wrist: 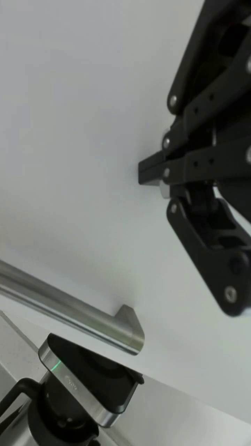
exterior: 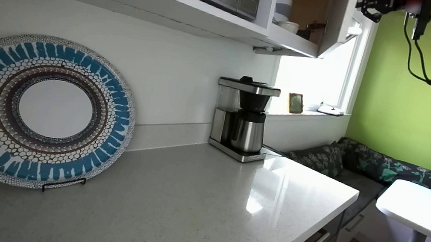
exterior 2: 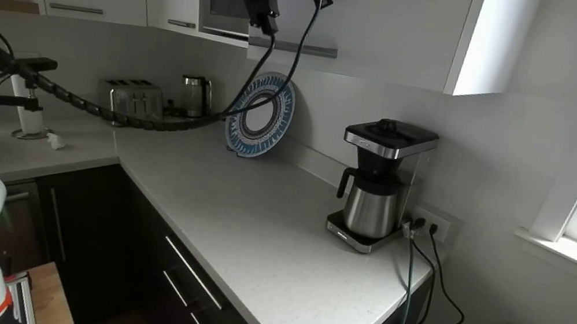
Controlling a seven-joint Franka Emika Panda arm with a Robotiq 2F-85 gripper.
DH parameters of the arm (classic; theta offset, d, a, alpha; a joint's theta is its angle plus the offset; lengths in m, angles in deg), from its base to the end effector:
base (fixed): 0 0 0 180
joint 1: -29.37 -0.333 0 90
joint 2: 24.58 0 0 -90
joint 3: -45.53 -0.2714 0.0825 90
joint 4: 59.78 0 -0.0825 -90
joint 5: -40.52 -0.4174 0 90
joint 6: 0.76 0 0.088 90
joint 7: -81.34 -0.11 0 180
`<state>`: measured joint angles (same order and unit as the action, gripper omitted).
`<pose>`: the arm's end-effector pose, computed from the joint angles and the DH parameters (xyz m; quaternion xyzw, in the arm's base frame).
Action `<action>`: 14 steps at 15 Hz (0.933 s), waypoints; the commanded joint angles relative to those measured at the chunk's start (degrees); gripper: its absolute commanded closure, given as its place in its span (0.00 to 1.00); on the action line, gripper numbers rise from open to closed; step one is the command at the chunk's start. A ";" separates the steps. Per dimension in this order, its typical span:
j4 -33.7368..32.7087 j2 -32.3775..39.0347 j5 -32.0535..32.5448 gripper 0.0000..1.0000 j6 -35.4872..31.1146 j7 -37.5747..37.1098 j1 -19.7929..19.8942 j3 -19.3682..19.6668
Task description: Close the open upper cabinet door
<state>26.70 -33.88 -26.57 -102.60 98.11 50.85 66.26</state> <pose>0.4432 -0.3215 0.7757 -0.7791 0.1773 -0.4337 0.4165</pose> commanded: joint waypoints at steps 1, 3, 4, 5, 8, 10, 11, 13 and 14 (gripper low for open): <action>5.51 -3.20 3.23 1.00 -5.93 0.65 -3.46 -3.05; 6.21 -3.78 6.41 0.98 -5.57 0.44 -4.19 -3.66; 6.58 -4.45 9.57 0.74 -5.36 1.63 -3.99 -3.62; 6.77 -5.15 12.15 0.72 -4.60 0.42 -3.88 -3.47; 8.86 -9.26 18.46 0.56 -5.41 1.42 -3.38 -2.55; 10.24 -12.08 22.18 0.42 -5.22 1.53 -3.41 -1.91; 11.10 -13.61 24.13 0.34 -4.99 1.35 -3.50 -1.68; 12.90 -16.70 27.97 0.18 -4.85 0.93 -3.67 -1.35; 13.93 -18.25 29.60 0.12 -4.80 0.70 -3.80 -1.20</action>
<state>35.28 -46.21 -2.16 -107.35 98.62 47.65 64.70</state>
